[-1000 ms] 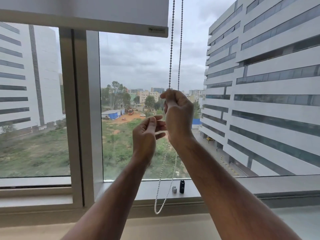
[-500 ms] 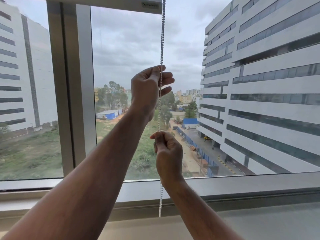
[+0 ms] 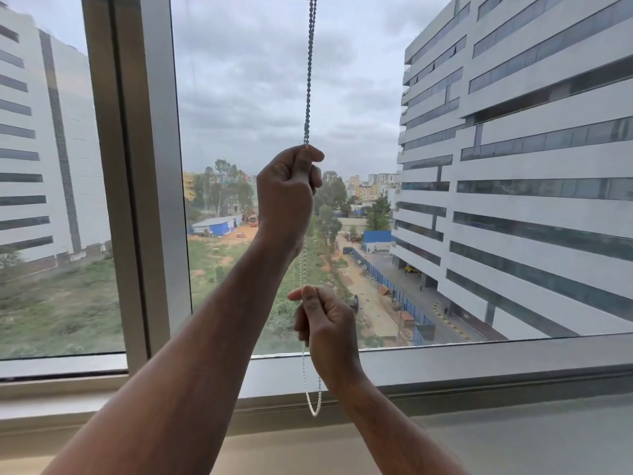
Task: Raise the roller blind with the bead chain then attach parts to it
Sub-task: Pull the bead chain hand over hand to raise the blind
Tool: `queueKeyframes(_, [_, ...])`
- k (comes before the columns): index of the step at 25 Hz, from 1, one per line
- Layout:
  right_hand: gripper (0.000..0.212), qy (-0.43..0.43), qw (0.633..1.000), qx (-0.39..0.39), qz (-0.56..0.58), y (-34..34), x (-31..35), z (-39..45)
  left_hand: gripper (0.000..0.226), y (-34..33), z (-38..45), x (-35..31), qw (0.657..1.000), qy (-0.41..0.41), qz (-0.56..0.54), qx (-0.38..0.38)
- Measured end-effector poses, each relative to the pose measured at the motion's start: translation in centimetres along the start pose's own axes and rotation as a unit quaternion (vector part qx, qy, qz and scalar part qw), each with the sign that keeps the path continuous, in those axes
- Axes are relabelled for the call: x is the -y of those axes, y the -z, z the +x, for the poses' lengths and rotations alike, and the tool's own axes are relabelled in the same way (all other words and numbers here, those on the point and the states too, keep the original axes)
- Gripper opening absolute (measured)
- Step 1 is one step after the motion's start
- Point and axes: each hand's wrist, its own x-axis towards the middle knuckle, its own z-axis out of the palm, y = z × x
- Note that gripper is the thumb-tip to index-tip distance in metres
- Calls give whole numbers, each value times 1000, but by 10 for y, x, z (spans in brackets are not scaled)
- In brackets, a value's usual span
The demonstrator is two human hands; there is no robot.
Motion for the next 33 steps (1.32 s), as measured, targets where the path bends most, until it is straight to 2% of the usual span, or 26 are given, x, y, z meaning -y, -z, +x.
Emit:
queueKeyframes(5, [32,-9,997,-70,-40,5,10,24,31,8,-14,11,1000,-7,12,6])
queueKeyframes(9, [46,49,986,-140,-81,9,46,63,27,11,-33,29,999,-6,32,1])
queueKeyframes(11, [46,76,982,-159,-72,9,70,83,27,12,-44,41,999,10,30,-5])
queueKeyframes(16, [27,97,989,-110,11,-3,126,127,33,12,-77,73,998,43,46,4])
queueKeyframes(20, [19,33,990,-88,107,-10,146,141,28,13,-103,93,996,70,47,23])
queueKeyframes(23, [24,38,991,-106,67,-7,137,139,30,17,-107,100,996,82,37,30])
queueKeyframes(29, [25,70,992,-88,48,-6,118,125,37,26,-110,106,990,131,3,45])
queueKeyframes(33, [25,74,993,-88,28,-3,102,113,35,31,-92,98,990,144,-12,-5])
